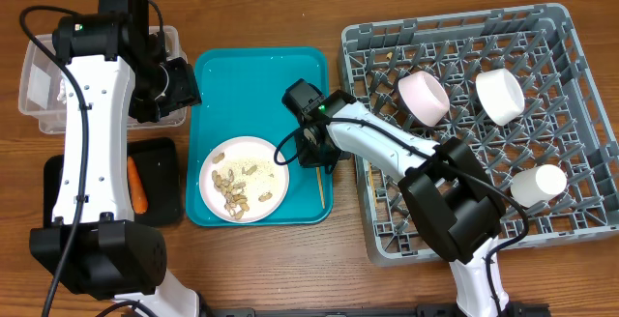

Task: Sort waste into correct bins and load items into the dishwasher
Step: 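Return the right gripper to the tray and grasp the second chopstick, then carry the second chopstick into the rack's left side and release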

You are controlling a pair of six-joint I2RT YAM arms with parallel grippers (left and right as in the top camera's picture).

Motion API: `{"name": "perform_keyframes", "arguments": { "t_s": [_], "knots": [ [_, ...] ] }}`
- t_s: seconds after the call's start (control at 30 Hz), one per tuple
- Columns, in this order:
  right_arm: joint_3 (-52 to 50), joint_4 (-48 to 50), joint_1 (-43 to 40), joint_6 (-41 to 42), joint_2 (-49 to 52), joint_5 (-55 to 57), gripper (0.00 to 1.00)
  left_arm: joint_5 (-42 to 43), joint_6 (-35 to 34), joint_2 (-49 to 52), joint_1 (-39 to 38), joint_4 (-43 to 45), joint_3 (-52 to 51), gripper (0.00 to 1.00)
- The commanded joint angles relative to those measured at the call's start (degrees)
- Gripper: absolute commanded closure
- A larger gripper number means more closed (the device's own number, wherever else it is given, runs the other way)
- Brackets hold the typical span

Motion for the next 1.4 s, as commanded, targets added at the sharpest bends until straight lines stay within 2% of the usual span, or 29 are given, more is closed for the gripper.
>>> {"name": "perform_keyframes", "arguments": {
  "t_s": [0.0,0.27,0.33,0.47,0.67,0.7,0.87,0.93,0.97,1.0,1.2,1.37],
  "knots": [
    [1.1,-1.9,-0.3,0.2,1.8,0.3,0.95,-0.2,0.7,-0.2,0.0,0.1,-0.3,0.39],
    [10.2,-11.0,-1.3,-3.7,-10.6,1.7,0.96,-0.2,0.7,-0.2,0.0,0.1,-0.3,0.39],
    [10.5,-12.6,-2.7,-4.9,-15.6,4.4,0.96,-0.2,0.7,-0.2,0.0,0.1,-0.3,0.39],
    [10.5,-17.6,-6.9,-7.1,-18.4,6.8,0.96,-0.1,0.7,-0.2,0.0,0.1,-0.3,0.39],
    [6.4,-20.0,-12.2,-11.3,-18.3,6.3,0.96,-0.1,0.7,-0.2,0.0,0.1,-0.3,0.39],
    [4.7,-19.3,-12.6,-13.5,-18.3,5.4,0.96,-0.1,0.6,-0.2,0.0,0.1,-0.3,0.39],
    [-2.0,-14.4,-12.6,-13.9,-18.2,5.0,0.95,0.2,0.5,-0.2,0.0,0.1,-0.3,0.39],
    [-4.1,-13.0,-12.6,-13.9,-18.2,5.0,0.92,0.2,0.5,-0.2,0.0,0.1,-0.3,0.39],
    [-4.5,-12.9,-12.6,-13.9,-18.2,5.0,0.81,0.2,0.5,-0.2,0.0,0.1,-0.3,0.39],
    [-4.6,-12.7,-12.6,-13.9,-18.1,5.0,0.75,0.2,0.5,-0.2,0.0,0.1,-0.3,0.39],
    [-1.7,-14.0,-12.8,-13.6,-19.0,5.0,0.75,0.3,0.5,-0.2,0.0,0.0,-0.3,0.39],
    [1.9,-13.9,-12.9,-11.9,-27.4,5.0,0.73,0.3,0.1,-0.2,-0.9,-0.2,-0.3,0.39]
  ]
}}
